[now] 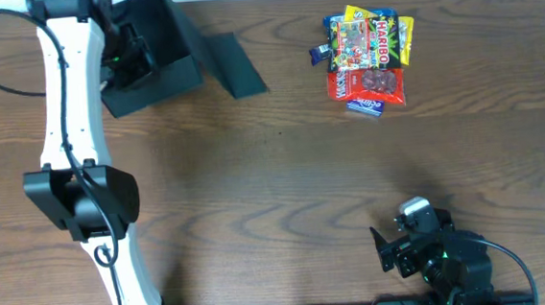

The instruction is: Pack container

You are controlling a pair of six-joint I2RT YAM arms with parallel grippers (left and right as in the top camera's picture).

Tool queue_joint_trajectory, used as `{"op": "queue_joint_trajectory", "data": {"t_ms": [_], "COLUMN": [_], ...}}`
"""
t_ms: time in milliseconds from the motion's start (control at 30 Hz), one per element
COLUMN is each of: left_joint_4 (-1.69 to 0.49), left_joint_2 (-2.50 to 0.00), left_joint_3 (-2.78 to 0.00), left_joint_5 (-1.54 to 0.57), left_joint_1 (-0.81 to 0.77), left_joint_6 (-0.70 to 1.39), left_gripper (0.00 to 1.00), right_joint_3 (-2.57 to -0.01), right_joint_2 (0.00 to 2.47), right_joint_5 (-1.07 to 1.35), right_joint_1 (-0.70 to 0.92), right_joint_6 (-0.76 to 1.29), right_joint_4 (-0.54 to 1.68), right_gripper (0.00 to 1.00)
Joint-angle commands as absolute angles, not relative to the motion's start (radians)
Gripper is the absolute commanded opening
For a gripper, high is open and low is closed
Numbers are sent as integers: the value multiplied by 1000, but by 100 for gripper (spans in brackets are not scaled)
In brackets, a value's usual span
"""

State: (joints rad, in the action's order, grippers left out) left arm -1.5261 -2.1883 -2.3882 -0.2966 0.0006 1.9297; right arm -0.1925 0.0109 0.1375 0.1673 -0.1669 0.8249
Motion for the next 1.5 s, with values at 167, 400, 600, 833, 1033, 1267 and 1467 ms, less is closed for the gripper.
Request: {"op": "queue_joint_trajectory", "data": {"t_ms": [167,400,600,833,1033,1267,1467], "left_joint_4": [-1404,-1401,-1393,-1305,-1295,-1293,-1289], "left_joint_2": [-2188,-2188,-2188,-2188,-2188,-2188,-2188], "left_joint_3": [-2395,-2391,-2325,-2120,-2020,-1967,-1965], "left_joint_5": [-312,-237,-195,-263,-283,-290,-289], "left_joint_1": [-59,-97,-132,-143,-146,-152,-164], "left_joint_6": [2086,2085,2085,2085,2085,2083,2083], "left_gripper": [6,6,6,6,6,9,16], "right_joint_3": [-185,-185,-185,-185,-185,-185,-185], "right_joint_2": [6,6,6,6,6,6,6], "right_joint_5": [138,138,139,138,139,138,139], "right_joint_1": [160,160,160,160,160,160,160], "right_joint_6": [-181,-180,-181,-181,-181,-180,-181], "right_joint_4": [826,826,826,826,826,826,826], "right_gripper": [99,99,99,99,99,99,99]}}
